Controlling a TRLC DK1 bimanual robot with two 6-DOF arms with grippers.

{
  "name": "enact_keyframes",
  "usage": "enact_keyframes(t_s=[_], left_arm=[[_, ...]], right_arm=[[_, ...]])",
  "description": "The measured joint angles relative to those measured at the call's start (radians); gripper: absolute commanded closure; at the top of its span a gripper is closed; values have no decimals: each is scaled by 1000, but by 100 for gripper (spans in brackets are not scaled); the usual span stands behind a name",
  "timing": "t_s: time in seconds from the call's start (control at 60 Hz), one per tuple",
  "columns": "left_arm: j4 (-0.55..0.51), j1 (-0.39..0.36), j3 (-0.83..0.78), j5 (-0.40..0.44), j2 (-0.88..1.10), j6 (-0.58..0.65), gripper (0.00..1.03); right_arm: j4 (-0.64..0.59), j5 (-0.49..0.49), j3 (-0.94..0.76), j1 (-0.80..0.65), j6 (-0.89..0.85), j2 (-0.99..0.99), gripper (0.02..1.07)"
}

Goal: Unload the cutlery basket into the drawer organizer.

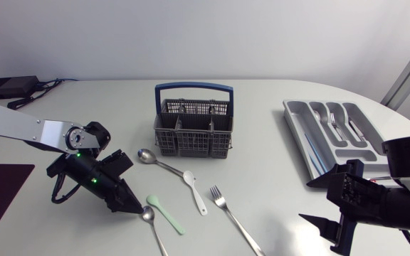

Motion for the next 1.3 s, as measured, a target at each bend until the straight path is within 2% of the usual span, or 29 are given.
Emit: enact_keyframes(t_s=[0.25,0.35,0.5,0.583,0.917,1.133,1.3], left_arm=[[1,-40,17,4,22,0,53],[1,-57,17,5,34,0,68],[5,-76,17,15,58,0,84],[12,-82,17,23,69,-1,100],[18,-84,8,37,4,-21,100],[-41,-58,4,9,-301,-63,100],[-41,-89,5,-24,-488,-191,100]], right_arm=[[0,7,-5,0,0,-20,18],[0,7,-5,0,0,-24,18],[0,7,-6,8,8,-27,18],[0,7,-10,13,8,-29,18],[-14,13,-10,32,20,-63,18],[-26,43,-4,124,145,-80,18],[-48,60,97,278,361,-73,19]])
